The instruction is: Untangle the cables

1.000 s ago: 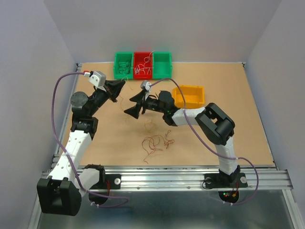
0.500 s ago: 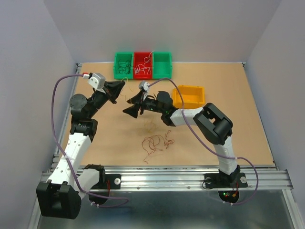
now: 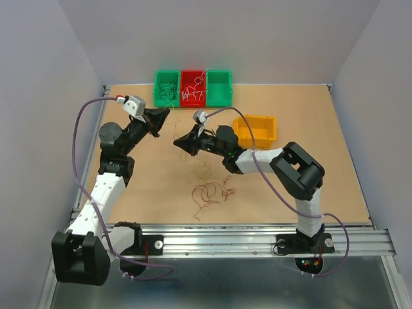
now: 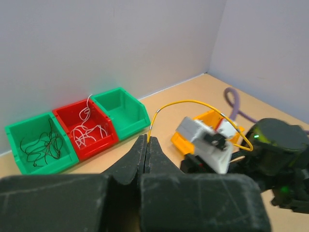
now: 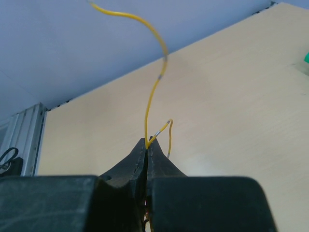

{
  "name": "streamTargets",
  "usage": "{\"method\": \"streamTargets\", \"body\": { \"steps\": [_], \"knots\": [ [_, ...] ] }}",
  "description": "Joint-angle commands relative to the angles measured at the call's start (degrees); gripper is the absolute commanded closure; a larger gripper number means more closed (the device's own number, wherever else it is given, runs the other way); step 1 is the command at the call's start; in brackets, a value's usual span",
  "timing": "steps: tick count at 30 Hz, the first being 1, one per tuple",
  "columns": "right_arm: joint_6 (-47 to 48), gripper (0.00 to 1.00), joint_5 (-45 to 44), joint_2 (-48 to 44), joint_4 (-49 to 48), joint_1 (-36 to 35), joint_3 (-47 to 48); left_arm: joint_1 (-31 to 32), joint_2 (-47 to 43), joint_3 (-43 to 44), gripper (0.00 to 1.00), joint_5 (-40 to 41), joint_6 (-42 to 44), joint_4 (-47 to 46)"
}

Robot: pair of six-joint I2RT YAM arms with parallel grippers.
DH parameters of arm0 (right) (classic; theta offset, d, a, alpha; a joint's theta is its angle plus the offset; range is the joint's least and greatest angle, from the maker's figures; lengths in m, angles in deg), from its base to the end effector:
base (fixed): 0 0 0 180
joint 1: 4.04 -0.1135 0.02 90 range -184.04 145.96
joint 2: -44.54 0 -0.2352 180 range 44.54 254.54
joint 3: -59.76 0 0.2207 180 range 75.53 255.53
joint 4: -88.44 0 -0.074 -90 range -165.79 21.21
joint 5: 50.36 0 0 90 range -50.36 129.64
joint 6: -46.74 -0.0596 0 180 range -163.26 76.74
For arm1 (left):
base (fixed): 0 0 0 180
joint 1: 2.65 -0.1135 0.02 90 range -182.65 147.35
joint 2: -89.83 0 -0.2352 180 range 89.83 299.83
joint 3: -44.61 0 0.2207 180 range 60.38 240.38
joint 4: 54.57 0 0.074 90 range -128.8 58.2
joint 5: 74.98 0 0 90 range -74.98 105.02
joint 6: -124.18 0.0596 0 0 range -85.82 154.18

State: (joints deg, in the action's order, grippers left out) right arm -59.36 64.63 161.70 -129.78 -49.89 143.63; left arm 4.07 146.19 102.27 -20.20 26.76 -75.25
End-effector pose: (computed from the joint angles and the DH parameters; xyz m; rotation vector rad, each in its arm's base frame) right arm 0.2880 0.3328 0.2126 -0.7685 1.4182 1.1775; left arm 0.2186 -0.0604 0.3602 0.5382 1.1626 -0.5766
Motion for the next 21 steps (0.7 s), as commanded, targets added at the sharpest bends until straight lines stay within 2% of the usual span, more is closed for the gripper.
{"method": "streamTargets", "body": {
  "steps": [1, 3, 6, 10, 15, 21],
  "knots": [
    [0.37, 0.99, -6.44, -9.21, -2.60, -0.21, -5.50, 0.31, 5.42, 1.00, 1.00, -1.15, 1.62, -2.66],
    [-0.07, 1.00, -7.15, -11.68, -2.52, 0.23, -7.70, 0.83, 9.45, 2.31, 1.00, -4.93, 2.06, -2.14],
    [0.63, 1.00, -7.41, -13.36, -2.52, 0.41, -9.47, 3.29, 14.11, 4.68, 1.00, -4.77, 4.07, 0.75],
    [-4.17, 0.99, -14.86, -15.38, -2.08, 3.99, -12.36, 6.63, 16.59, 5.92, 1.00, -4.42, 7.15, 3.75],
    [-13.95, 0.99, -11.29, -16.18, -3.82, 12.96, -15.80, 8.31, 15.18, 4.69, 1.00, -2.22, 10.49, 3.75],
    [-13.35, 1.00, -9.08, -18.46, -6.91, 14.38, -19.31, 13.93, 20.89, 8.64, 1.00, -0.29, 16.20, 10.16]
  ]
}}
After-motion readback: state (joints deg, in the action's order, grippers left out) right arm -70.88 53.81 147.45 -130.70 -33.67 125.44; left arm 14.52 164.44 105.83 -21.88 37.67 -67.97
